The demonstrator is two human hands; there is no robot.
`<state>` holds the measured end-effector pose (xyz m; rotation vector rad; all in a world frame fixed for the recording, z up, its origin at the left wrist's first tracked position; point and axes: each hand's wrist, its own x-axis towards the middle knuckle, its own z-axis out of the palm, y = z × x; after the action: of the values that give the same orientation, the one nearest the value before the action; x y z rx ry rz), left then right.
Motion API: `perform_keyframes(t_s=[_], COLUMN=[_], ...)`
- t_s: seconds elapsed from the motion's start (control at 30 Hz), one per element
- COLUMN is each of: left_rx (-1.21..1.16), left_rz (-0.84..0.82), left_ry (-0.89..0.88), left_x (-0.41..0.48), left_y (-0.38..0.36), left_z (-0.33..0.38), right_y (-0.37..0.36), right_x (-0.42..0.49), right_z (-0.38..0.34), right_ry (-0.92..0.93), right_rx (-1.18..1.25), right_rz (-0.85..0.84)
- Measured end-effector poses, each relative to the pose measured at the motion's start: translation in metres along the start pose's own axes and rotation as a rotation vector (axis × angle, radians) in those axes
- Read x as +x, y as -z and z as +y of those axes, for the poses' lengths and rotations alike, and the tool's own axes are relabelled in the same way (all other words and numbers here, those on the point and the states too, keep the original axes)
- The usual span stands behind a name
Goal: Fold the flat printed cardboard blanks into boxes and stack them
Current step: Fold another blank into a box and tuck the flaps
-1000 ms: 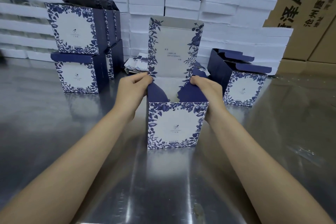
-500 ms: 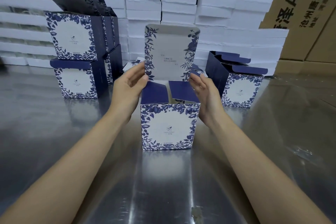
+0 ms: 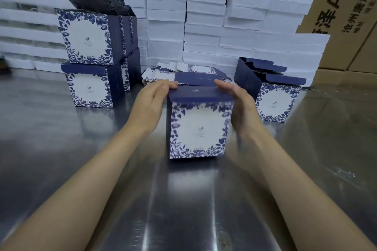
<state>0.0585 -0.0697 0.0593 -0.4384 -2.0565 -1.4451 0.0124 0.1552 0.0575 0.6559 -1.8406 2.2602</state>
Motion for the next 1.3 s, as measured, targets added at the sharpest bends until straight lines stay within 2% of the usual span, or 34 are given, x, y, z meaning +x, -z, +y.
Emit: perform_keyframes(t_s=[0.07,0.17,0.27,0.37,0.43,0.53,0.6,0.67,0.83,0.93,1.07,1.3], left_rx=[0.159,0.157,-0.004,-0.255,-0.193,0.064,0.129,0.157,0.303,0.218,0.096,-0.014], left_rz=[-0.01,-0.018,0.035,0.0,-0.052,-0.08,-0.113,-0.106,-0.024,0.075,0.134,0.217], left_ry=[0.037,0.088,0.135,0.073,0.011,-0.049,-0.089,-0.122,-0.232,-0.174,-0.092,-0.107], left_x=[0.0,-0.002,-0.004,-0.005,-0.006,-0.006,-0.007,-0.007,-0.006,-0.007,-0.007,-0.012], left_y=[0.002,0.001,-0.001,-0.007,-0.012,-0.015,-0.012,-0.007,-0.007,-0.009,-0.009,-0.02], left_z=[-0.008,-0.015,-0.012,0.001,0.006,0.003,-0.003,-0.006,-0.004,0.002,0.008,0.015], right_y=[-0.001,-0.004,-0.006,-0.011,-0.015,-0.015,-0.016,-0.018,-0.024,-0.029,-0.041,-0.044], right_x=[-0.001,-0.002,-0.004,-0.008,-0.011,-0.017,-0.02,-0.02,-0.018,-0.018,-0.02,-0.021], right_z=[-0.001,-0.002,-0.002,-0.006,-0.005,0.004,0.006,0.006,0.003,-0.004,-0.013,-0.02], right_ry=[-0.019,0.033,0.126,0.217,0.293,0.392,0.343,0.327,0.442,0.494,0.396,0.438], right_rx=[0.005,-0.084,-0.183,-0.252,-0.421,-0.732,-0.694,-0.68,-0.755,-0.756,-0.554,-0.462], right_rz=[-0.077,-0.089,-0.056,-0.037,-0.05,-0.165,-0.197,-0.155,-0.017,0.029,0.042,0.129])
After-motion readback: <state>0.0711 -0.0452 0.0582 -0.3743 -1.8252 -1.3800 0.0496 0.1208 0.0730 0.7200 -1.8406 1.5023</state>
